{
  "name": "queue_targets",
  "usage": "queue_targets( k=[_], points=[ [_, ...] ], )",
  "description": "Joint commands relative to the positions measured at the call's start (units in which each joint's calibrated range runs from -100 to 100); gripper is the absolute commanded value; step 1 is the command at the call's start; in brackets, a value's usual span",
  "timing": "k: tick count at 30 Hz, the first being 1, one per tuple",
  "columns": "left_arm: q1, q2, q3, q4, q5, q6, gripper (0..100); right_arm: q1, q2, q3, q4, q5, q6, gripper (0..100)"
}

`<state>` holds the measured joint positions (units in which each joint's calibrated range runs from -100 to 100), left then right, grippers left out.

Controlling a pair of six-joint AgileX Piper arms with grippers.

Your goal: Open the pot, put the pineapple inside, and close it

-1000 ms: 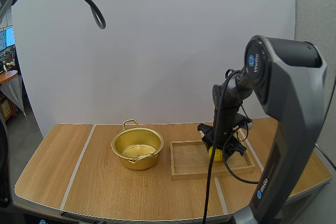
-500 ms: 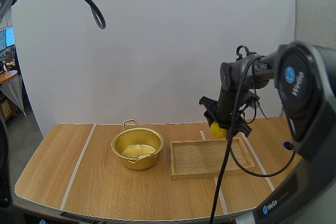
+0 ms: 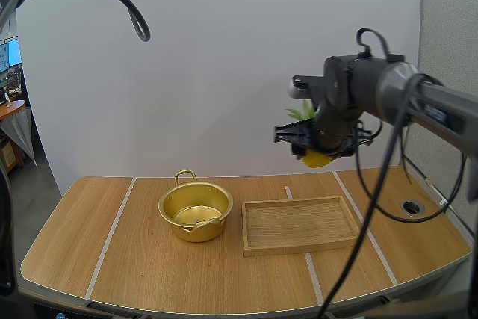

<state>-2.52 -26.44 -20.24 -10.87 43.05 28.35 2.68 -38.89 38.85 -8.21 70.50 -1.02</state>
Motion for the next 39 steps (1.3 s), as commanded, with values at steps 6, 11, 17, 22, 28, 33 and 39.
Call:
queue_targets(
  k=[6, 11, 17, 22, 28, 33, 39],
  points=[
    [-0.09, -0.45, -0.77, -0.48, -1.96, -0.16, 0, 0.02, -16.95, -0.33, 3.27, -9.27, -14.95, 0],
    [-0.09, -0.45, -0.77, -0.48, -1.96, -0.16, 0, 0.02, -17.46, -0.33, 20.34, -10.79, -28.75, 0],
    [-0.09, -0.45, -0.77, -0.48, -1.96, -0.16, 0, 0.02, -14.34, -0.33, 39.68, -9.28, -46.34, 0],
    [-0.09, -0.45, -0.77, -0.48, -1.96, -0.16, 0, 0.02, -7.98, -0.33, 51.15, -4.61, -55.34, 0],
    [-0.09, -0.45, -0.77, -0.48, -1.96, -0.16, 0, 2.31, 1.96, -0.33, 54.96, -5.04, -60.19, 0],
    [-0.09, -0.45, -0.77, -0.48, -1.96, -0.16, 0, 6.60, 8.82, -0.33, 52.33, -12.90, -60.31, 0],
    [-0.09, -0.45, -0.77, -0.48, -1.96, -0.16, 0, 11.03, 16.58, -2.85, 43.83, -19.21, -53.45, 0]
  ],
)
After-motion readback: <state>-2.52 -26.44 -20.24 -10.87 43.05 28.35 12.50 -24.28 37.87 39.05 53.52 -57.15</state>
